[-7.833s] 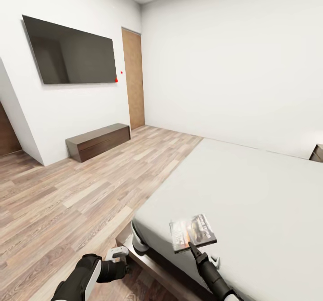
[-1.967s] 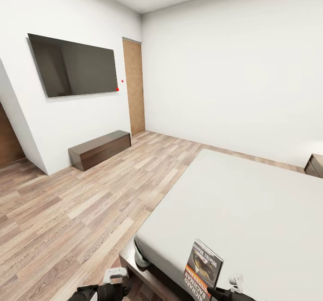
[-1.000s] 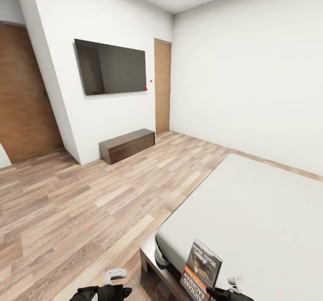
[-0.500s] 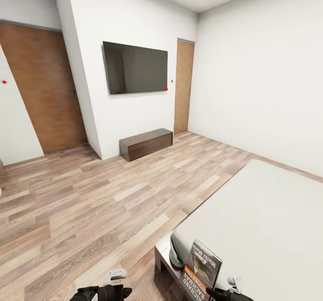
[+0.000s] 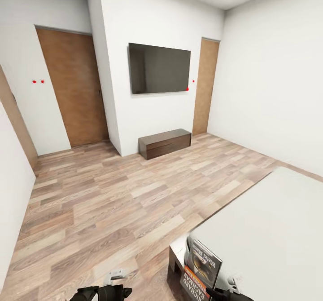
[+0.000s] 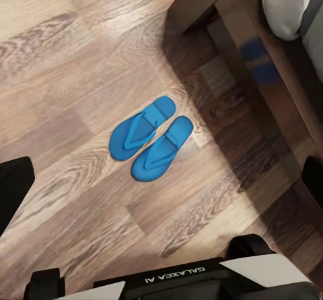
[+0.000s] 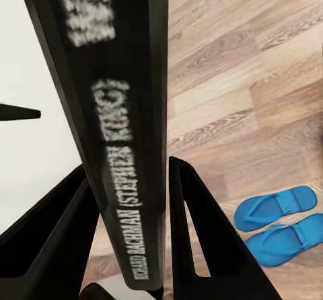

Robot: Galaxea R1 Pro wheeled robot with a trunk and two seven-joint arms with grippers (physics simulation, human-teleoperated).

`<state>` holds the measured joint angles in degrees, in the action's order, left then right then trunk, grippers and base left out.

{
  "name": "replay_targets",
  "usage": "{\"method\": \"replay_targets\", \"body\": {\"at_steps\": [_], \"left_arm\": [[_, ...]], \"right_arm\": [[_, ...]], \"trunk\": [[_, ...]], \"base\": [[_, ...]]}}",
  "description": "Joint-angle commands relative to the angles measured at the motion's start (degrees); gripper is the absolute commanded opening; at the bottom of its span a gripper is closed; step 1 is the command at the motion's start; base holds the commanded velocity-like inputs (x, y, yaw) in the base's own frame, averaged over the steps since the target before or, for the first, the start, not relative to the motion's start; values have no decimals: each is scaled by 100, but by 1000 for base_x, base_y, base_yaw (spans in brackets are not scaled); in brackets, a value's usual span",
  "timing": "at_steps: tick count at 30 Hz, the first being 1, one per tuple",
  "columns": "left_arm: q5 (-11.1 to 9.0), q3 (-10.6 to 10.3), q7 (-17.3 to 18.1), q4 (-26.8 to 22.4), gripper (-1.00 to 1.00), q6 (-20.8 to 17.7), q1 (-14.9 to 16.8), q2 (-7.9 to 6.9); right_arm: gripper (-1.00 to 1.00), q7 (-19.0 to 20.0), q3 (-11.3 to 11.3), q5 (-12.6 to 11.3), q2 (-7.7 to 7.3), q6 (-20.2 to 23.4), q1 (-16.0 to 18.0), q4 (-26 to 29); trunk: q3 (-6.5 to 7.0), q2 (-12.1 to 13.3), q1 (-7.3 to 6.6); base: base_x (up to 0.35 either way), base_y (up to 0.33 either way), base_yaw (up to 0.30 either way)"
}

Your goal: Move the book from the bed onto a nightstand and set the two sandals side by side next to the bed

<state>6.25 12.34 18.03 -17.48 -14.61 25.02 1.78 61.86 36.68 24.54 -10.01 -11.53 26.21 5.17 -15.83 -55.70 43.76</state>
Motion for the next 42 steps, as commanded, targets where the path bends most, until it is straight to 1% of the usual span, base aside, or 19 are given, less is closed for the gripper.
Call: {"method": "replay_targets", "body": {"at_steps": [1, 42], "left_arm": [[61, 49, 34, -11, 100, -35, 3, 6], [61, 49, 34, -10, 100, -33, 3, 6]], "right_arm": [[-100, 19, 68, 51, -1, -33, 3, 2], [-100, 19, 67, 51, -1, -33, 3, 2]], "trunk": [[-7, -5, 1], [-7, -5, 1]], "base": [[0, 0, 292], [0, 0, 292]]}}
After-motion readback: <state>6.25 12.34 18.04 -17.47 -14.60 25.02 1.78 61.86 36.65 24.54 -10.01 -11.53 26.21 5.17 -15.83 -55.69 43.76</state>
